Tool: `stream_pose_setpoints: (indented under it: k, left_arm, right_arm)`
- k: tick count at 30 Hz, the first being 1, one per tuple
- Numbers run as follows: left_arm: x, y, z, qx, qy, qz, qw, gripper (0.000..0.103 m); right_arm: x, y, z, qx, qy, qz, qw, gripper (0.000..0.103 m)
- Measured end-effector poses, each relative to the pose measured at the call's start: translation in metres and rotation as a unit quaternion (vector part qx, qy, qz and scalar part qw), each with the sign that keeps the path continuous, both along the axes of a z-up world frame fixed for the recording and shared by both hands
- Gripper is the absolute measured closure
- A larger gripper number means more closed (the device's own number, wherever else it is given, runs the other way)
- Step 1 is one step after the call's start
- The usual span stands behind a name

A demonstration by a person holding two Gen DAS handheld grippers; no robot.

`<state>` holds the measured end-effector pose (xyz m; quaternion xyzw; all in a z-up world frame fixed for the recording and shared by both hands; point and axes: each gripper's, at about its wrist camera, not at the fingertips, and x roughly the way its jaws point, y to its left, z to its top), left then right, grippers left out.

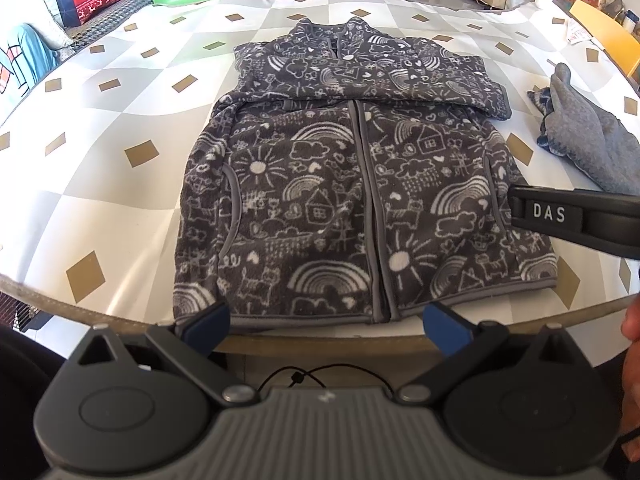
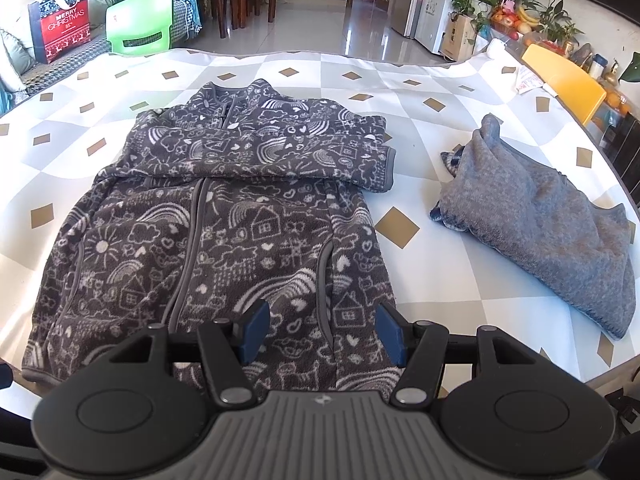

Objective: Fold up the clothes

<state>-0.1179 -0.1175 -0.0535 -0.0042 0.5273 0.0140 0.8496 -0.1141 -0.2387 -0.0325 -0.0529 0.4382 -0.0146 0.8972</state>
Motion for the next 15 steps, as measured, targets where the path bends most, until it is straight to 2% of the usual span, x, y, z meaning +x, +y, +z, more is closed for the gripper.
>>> stream_pose_setpoints:
  k: [8,15]
  left_arm:
    - [-0.0011,-0.0029,0.0008,0.005,-0.004,-0.003,1.0,0.0]
    - [-0.0004,-0.0036,-0.0022,0.01,-0.001,-0.006,0.9999,0.0]
  right_arm:
    - [-0.0015,0.0,0.0018,0.0,-0.001,-0.001,1.0,0.046]
    - [0.0001,-0.0025,-0.0017,0.017,0.017,0.001,1.0,0.046]
